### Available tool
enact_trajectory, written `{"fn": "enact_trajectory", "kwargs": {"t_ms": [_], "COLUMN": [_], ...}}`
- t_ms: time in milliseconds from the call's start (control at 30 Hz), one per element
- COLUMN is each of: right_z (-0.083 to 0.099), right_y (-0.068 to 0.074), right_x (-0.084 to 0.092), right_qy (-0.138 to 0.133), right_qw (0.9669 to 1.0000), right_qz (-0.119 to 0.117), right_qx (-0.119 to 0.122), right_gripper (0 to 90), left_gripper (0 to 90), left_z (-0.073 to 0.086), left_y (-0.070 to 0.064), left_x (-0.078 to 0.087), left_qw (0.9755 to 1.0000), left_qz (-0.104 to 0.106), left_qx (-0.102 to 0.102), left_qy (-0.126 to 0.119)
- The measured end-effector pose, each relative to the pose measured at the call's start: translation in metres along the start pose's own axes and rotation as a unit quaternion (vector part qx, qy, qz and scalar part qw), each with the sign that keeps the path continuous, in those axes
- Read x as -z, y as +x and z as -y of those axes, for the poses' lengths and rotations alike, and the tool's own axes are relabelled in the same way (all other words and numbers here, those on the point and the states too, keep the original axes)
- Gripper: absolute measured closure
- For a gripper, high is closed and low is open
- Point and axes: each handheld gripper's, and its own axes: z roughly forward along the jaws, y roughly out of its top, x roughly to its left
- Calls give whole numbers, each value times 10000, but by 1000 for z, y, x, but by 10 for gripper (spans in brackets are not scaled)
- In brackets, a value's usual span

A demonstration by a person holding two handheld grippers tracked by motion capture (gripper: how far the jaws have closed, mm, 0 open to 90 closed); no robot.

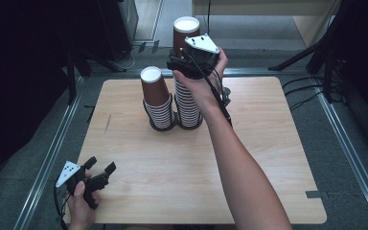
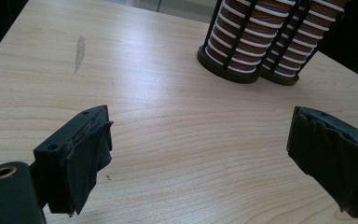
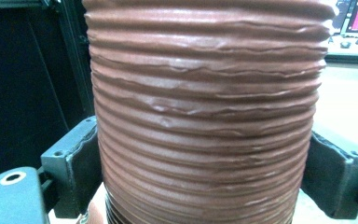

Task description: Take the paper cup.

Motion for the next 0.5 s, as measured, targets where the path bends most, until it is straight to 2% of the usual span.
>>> {"fn": "enact_trajectory", "kwargs": {"t_ms": [133, 300, 500], "right_z": [-7, -22, -35], "right_y": [1, 4, 5], "right_x": [3, 6, 9], "right_qy": [-120, -215, -305], "right_qw": [9999, 9997, 9995], "right_qz": [13, 27, 9], "right_qx": [-18, 75, 34], "right_gripper": [136, 136, 138], "left_gripper": [64, 63, 63], "left_z": [0, 0, 0], "left_y": [0, 0, 0], "left_x": [0, 0, 0], "left_qw": [10000, 10000, 10000], "left_qz": [3, 6, 10], "left_qx": [-1, -4, 6], "left_qy": [2, 5, -1]}}
